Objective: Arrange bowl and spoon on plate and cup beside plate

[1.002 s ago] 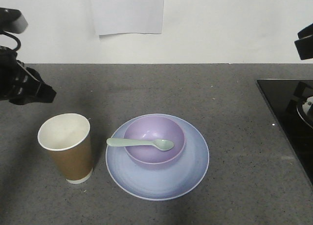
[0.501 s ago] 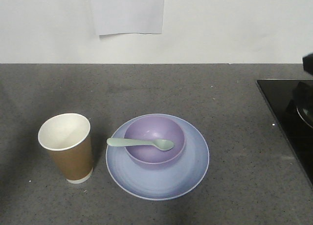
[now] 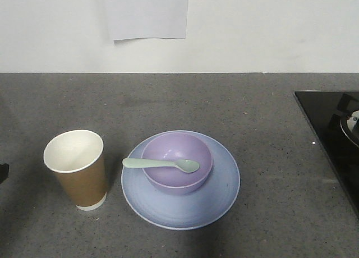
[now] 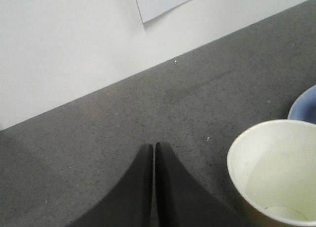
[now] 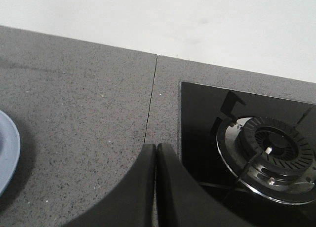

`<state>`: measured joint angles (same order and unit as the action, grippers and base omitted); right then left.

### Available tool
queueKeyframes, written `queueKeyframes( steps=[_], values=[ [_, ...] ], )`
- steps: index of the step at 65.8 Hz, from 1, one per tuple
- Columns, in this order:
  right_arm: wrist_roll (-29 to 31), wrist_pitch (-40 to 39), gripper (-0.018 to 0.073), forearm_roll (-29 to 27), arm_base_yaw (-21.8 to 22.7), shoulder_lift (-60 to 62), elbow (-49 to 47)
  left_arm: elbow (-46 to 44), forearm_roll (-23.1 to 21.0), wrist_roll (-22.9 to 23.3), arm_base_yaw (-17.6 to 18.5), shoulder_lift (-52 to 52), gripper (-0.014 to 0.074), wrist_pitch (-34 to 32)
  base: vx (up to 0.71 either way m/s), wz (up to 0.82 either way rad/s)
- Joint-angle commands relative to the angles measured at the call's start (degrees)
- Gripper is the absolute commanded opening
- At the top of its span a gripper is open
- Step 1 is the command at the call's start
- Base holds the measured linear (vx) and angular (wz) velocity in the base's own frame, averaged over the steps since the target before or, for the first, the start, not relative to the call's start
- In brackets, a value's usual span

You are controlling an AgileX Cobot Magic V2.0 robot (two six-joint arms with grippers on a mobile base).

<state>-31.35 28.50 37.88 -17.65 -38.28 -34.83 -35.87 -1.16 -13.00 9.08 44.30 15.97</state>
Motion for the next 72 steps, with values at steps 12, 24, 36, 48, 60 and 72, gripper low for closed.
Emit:
queueKeyframes(
  steps=[12, 24, 36, 48, 60, 72],
  values=[
    [-0.99, -3.14, -0.0006, 2.41, 0.37, 0.41, -1.43, -1.51, -0.10, 0.73, 0.26, -0.58, -0.0008, -4.42, 0.00, 0.00],
    [-0.99, -3.14, -0.0006, 2.41, 0.37, 0.41, -1.43, -1.51, -0.10, 0.73, 0.26, -0.58, -0.0008, -4.42, 0.00, 0.00],
    [-0.99, -3.14, -0.0006, 2.41, 0.37, 0.41, -1.43, -1.51, -0.10, 0.73, 0.26, -0.58, -0.0008, -4.42, 0.00, 0.00],
    [-0.99, -3.14, -0.0006, 2.41, 0.37, 0.41, -1.43, -1.51, 1.47, 0.59, 0.11, -0.58, -0.0008, -6.76, 0.00, 0.00],
    [-0.99, -3.07, -0.0006, 2.40, 0.37, 0.41, -1.43, 1.20, 1.81, 0.58, 0.05, -1.57, -0.0008, -5.56, 0.00, 0.00],
    [-0.99, -2.99, -0.0006, 2.40, 0.37, 0.41, -1.43, 13.23, -0.32, 0.83, 0.05, -5.11, -0.0008, -16.79, 0.00, 0.00]
  ],
)
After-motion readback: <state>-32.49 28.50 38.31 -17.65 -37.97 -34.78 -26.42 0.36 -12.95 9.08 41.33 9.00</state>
